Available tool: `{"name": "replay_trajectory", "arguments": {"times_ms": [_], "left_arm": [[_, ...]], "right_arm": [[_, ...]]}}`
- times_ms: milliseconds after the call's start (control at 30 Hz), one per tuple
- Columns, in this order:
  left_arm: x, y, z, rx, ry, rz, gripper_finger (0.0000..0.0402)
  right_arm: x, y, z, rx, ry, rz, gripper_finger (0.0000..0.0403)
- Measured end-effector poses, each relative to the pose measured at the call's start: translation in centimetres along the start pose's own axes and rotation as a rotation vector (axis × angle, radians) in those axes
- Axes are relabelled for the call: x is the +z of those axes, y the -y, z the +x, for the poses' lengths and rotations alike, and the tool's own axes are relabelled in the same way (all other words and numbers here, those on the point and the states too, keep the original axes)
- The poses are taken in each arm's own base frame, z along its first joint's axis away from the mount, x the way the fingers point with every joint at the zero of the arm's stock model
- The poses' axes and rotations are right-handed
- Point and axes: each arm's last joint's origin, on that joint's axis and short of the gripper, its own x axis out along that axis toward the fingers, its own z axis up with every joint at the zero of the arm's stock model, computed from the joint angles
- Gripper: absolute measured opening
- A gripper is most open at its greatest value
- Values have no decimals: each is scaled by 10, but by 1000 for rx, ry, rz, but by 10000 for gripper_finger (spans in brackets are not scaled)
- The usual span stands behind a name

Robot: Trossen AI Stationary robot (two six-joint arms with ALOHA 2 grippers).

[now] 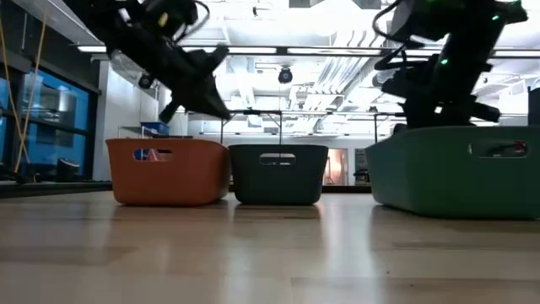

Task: Sort candy
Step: Adjust the light blue bin, then return to Home Position

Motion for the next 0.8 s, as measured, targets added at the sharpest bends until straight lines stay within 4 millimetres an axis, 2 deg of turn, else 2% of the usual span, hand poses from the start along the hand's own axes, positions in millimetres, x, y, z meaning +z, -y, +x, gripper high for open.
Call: {"name": "replay_trajectory", "arguments": {"times_ms": [233, 333, 400, 500, 633, 800], "left_arm": [[38, -3, -48, -89, 193, 44, 0], [47, -2, -73, -157, 249, 100, 0], [50, -1, -89, -235, 262, 124, 0], [50, 1, -112, -351, 258, 149, 0], [32, 3, -131, -491, 289, 198, 0], [-17, -10, -124, -657, 409, 66, 0]], "right_arm": [[36, 10, 12, -67, 152, 54, 169], [50, 10, 15, -27, 189, 60, 169], [56, 8, 10, 26, 196, 31, 169], [67, 5, -8, 76, 234, -34, 169], [84, 1, -43, 171, 313, -98, 169], [103, -3, -96, 328, 389, -90, 169]]}}
